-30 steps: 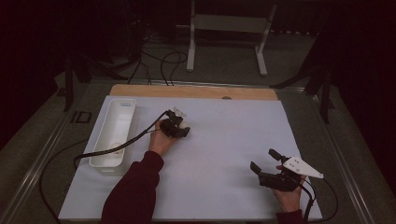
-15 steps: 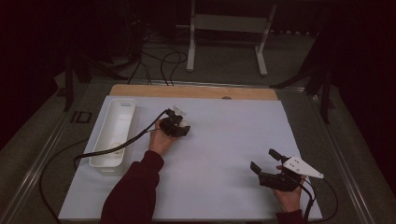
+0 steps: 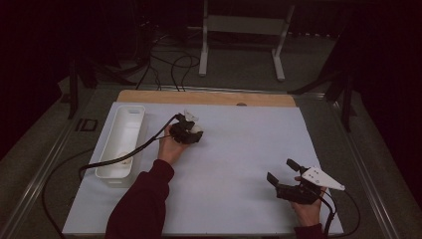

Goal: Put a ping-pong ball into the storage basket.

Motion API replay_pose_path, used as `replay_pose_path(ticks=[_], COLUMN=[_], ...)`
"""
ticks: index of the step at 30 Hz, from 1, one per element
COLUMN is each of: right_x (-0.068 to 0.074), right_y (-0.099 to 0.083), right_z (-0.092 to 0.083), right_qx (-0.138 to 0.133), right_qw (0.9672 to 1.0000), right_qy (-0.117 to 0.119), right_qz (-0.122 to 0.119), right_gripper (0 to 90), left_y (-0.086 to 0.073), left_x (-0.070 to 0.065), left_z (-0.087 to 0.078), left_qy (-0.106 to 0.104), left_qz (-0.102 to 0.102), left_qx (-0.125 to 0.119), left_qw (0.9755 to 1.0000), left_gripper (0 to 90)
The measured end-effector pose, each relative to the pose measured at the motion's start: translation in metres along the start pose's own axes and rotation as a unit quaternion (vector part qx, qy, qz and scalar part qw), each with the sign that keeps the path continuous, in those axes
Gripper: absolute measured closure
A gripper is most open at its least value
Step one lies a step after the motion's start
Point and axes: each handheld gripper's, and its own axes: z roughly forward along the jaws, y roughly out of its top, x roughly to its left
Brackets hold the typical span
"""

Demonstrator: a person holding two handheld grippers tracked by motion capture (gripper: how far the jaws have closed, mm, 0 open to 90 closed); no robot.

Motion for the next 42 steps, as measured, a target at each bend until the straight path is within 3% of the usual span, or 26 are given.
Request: replay_pose_path(ticks=[26,42], right_x=[0.000,0.000], right_y=[0.000,0.000], right_z=[0.000,0.001], right_qx=[0.000,0.001], right_qw=[1.0000,1.0000], right_qy=[0.000,0.000], right_qz=[0.000,0.000], right_gripper=[7.7,7.7], left_y=[0.016,0.022], left_x=[-0.001,0.001], left_z=[-0.026,-0.037], left_qy=[0.009,0.011], left_qz=[0.002,0.007], left_qx=[-0.035,-0.039], left_qw=[0.9994,0.9992], left_gripper=[50.8,50.8])
